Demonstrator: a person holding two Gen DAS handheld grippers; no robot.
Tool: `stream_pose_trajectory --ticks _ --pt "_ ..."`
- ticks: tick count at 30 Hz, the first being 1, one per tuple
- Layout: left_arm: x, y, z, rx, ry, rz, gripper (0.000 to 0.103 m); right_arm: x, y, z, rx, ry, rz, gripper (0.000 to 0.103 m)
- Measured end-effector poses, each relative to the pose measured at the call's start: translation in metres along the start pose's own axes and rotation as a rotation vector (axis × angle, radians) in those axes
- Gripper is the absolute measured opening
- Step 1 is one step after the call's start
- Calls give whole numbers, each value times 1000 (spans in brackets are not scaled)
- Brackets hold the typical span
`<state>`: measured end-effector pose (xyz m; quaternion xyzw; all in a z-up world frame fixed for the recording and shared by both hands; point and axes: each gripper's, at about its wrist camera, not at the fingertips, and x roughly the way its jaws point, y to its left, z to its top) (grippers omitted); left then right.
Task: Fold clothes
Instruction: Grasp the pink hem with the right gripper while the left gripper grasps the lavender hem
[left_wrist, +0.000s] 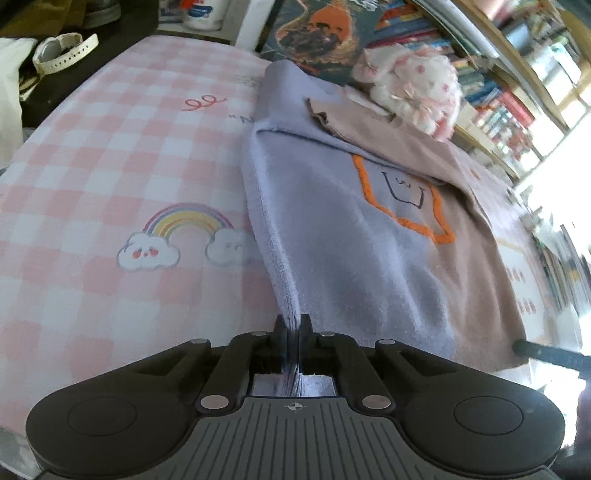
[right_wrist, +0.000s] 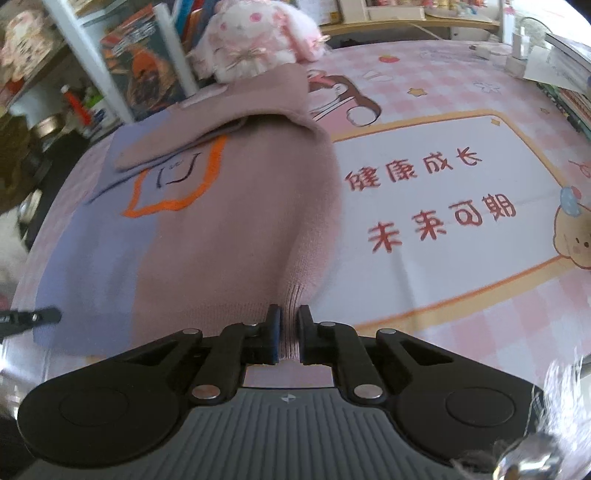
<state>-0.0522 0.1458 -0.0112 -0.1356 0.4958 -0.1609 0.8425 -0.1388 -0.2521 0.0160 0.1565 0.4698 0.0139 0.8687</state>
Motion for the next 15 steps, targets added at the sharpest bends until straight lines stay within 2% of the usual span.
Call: stream_pose_trajectory --ticks 4,6,9,12,15 --pt "-17 8 -19 -15 75 -56 3 -21 -3 -18 -20 89 36 8" --pt "-22 14 -29 -54 112 -84 3 -29 -4 -28 -13 142 47 8" --pt "-27 22 -32 -127 103 -131 3 -38 -8 -38 31 179 66 8" --pt "-39 22 -10 -201 1 -226 3 -54 -9 -30 85 107 130 8" --pt "-50 14 26 -249 -134 -313 3 -71 -8 6 121 -52 210 8"
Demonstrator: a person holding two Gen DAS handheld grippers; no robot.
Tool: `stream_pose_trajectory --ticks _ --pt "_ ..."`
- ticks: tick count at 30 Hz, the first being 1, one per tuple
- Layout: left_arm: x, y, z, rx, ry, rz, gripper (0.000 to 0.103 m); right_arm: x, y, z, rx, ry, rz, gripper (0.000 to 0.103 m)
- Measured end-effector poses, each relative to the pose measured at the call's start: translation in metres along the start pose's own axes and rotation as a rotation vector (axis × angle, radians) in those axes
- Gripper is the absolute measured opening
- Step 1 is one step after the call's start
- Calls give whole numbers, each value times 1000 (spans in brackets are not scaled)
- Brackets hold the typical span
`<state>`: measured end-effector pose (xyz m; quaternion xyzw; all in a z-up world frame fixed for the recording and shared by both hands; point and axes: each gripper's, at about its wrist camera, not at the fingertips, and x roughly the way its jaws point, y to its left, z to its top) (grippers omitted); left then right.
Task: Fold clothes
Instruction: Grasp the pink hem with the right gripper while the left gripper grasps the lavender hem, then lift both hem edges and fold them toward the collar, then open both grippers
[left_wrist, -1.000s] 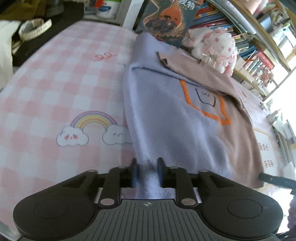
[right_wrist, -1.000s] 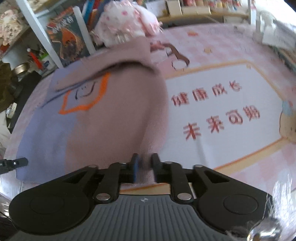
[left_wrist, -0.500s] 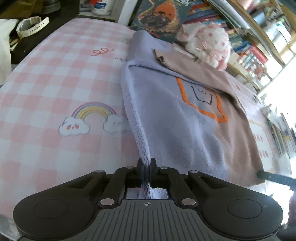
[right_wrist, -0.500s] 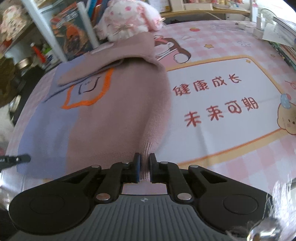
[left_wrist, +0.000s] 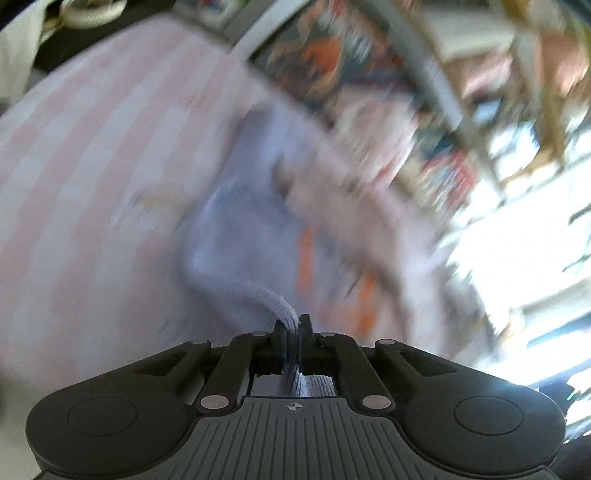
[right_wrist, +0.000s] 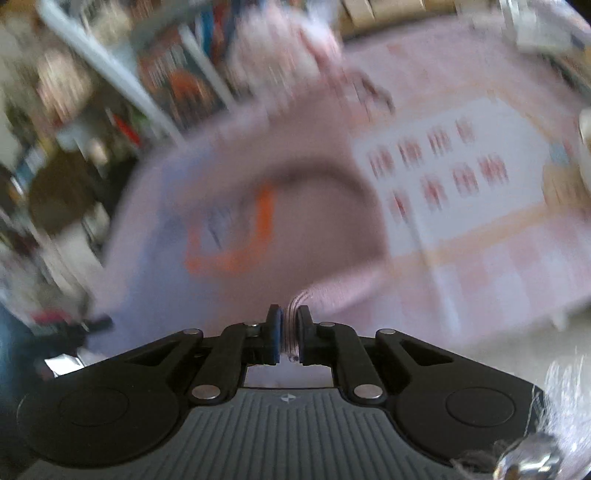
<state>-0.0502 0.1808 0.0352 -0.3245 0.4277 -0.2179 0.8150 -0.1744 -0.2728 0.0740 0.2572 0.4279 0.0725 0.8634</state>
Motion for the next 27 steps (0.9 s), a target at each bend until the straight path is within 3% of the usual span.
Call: stream_pose_trajectory --ticks 4,7,9,12,13,18,22,25,27 --pt "15 -35 46 42 -136 -40 4 0 13 58 -52 -187 31 7" --pt "41 -43 79 79 -186 -4 4 16 14 101 -48 -295 37 7" --pt "69 -41 96 38 -176 34 4 39 10 126 -54 -325 -11 7" --pt "102 -39 110 40 -155 109 4 68 5 153 -68 -324 -91 5" --pt "108 -37 113 46 -146 133 4 75 5 158 -73 -331 -102 1" --pt "137 -22 120 49 -73 273 11 112 1 186 -100 -335 -121 1" --pt "135 -16 125 38 -63 272 16 127 -12 193 -125 -286 -146 2" --pt "121 -20 127 117 -108 306 35 135 -25 186 -129 -220 -147 9" --pt "110 -29 127 240 -202 437 46 143 -29 180 -144 -182 -163 19"
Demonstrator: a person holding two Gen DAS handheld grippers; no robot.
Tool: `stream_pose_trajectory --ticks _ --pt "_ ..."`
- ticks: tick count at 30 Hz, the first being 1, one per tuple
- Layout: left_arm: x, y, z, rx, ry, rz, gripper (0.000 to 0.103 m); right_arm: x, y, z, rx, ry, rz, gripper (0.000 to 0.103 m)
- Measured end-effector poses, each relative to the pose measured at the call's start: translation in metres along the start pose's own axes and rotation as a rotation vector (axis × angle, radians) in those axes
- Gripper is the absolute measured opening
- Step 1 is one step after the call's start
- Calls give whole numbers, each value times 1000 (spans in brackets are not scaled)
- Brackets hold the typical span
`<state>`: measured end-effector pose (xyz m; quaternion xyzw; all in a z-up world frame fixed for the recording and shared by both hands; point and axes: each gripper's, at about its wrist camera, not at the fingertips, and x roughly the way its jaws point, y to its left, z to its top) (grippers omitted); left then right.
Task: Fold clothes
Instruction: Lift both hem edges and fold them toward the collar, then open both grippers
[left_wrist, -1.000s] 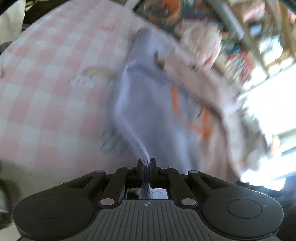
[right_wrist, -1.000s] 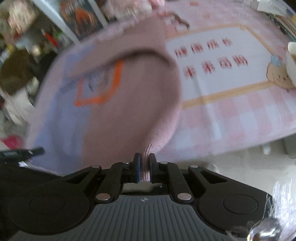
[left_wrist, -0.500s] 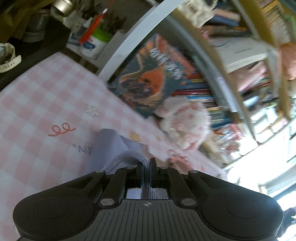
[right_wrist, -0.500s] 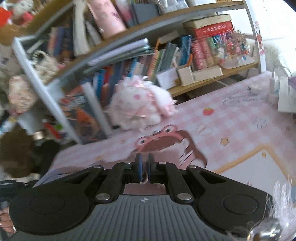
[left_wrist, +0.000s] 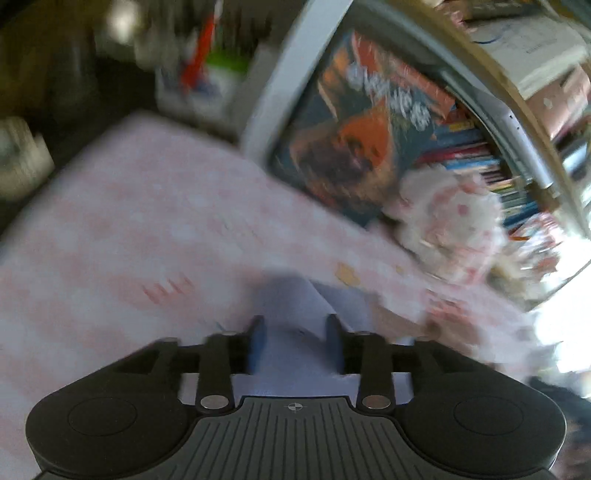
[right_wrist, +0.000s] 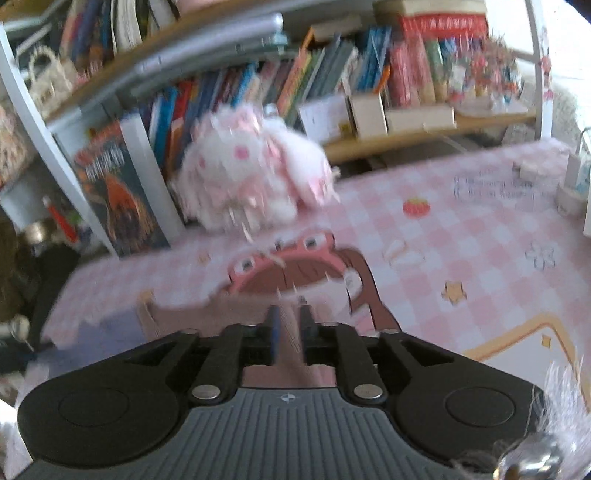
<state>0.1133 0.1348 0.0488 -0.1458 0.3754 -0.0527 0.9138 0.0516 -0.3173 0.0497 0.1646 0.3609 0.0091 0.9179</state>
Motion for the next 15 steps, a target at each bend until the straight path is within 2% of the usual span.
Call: stream_pose_trajectory --ticks 2,3,5,7,10,11,12,13,14,15 --pt "-9 -5 3 87 -73 72 48 8 1 -7 -26 31 -10 24" --pt "-10 -7 3 129 -91 63 53 13 2 -9 -38 45 -11 25" --pt "-4 -13 3 198 -70 9 59 21 4 -12 -56 61 -17 29" --pt "10 -22 0 258 -31 -26 59 30 7 -14 -72 73 -22 29" --pt "33 -36 -4 321 -12 -31 56 42 8 -12 -82 88 -31 30" --pt "41 -41 -5 340 -8 -31 51 47 8 -11 -78 96 -36 30" --pt "48 -44 -6 356 0 -45 22 51 7 -11 -70 104 -36 29" --pt "51 -45 -7 364 12 -66 5 55 6 -10 -63 111 -34 26" --pt "52 -45 -7 356 18 -77 4 57 5 -10 -53 117 -20 12" --pt "51 -43 -4 322 8 -90 4 57 5 -9 -41 117 -6 5"
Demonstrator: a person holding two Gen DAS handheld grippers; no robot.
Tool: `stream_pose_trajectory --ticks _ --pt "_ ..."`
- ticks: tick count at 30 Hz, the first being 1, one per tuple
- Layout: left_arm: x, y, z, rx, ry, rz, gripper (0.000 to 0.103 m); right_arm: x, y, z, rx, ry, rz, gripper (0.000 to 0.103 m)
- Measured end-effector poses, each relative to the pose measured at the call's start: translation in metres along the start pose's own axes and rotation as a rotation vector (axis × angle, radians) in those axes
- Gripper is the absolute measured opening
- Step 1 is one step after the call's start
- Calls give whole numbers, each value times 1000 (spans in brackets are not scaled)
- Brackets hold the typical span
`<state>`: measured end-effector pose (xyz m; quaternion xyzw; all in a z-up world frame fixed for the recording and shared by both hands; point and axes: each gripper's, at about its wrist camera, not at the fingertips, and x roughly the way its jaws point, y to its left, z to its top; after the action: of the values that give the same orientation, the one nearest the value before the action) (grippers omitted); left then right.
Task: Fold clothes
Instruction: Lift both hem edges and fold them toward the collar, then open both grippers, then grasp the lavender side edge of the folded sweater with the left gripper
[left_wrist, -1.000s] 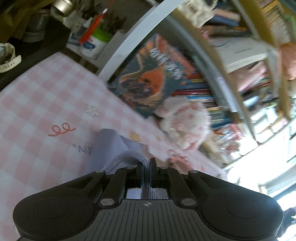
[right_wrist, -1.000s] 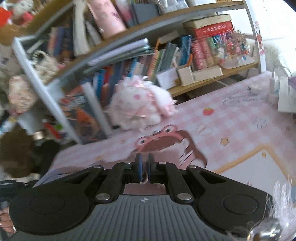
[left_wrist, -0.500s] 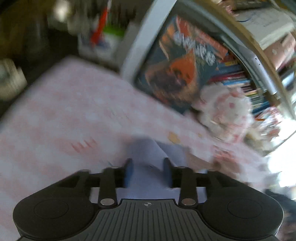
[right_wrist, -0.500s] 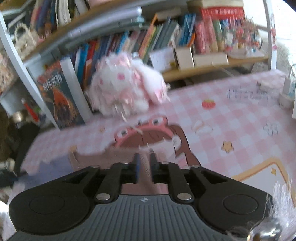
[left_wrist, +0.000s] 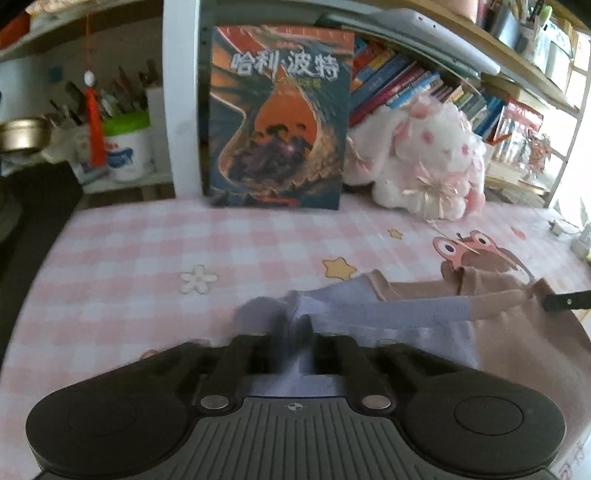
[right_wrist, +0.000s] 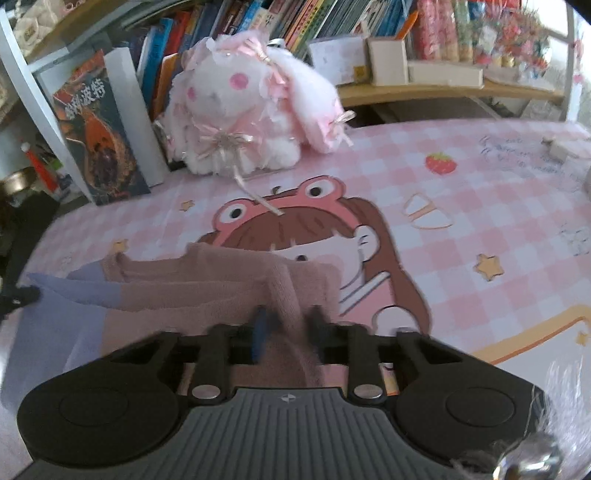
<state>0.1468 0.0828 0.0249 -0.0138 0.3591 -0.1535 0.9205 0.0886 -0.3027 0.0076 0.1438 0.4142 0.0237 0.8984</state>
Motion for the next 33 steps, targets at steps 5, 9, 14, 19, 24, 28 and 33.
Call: stream_pose_trajectory --ticks 5,9,14,19,24,28,33 --pt "9 17 0 -102 6 -10 4 -21 -18 2 150 -90 26 5" --pt "36 18 -8 -99 88 38 7 11 -13 -3 117 -16 -34 5" --pt "33 30 -6 -166 84 2 14 11 -4 -2 41 -23 -69 7" --pt "-1 39 -11 -218 -2 44 33 -3 -3 -4 14 -47 -113 18" --pt "-38 43 -30 -225 -35 65 33 -25 3 -14 -29 -67 -138 22" --pt "-59 39 -51 -236 -35 79 35 -43 14 -26 -60 -80 -138 29" --pt "-78 28 -76 -229 -11 71 35 -59 34 -45 -125 -74 -109 33"
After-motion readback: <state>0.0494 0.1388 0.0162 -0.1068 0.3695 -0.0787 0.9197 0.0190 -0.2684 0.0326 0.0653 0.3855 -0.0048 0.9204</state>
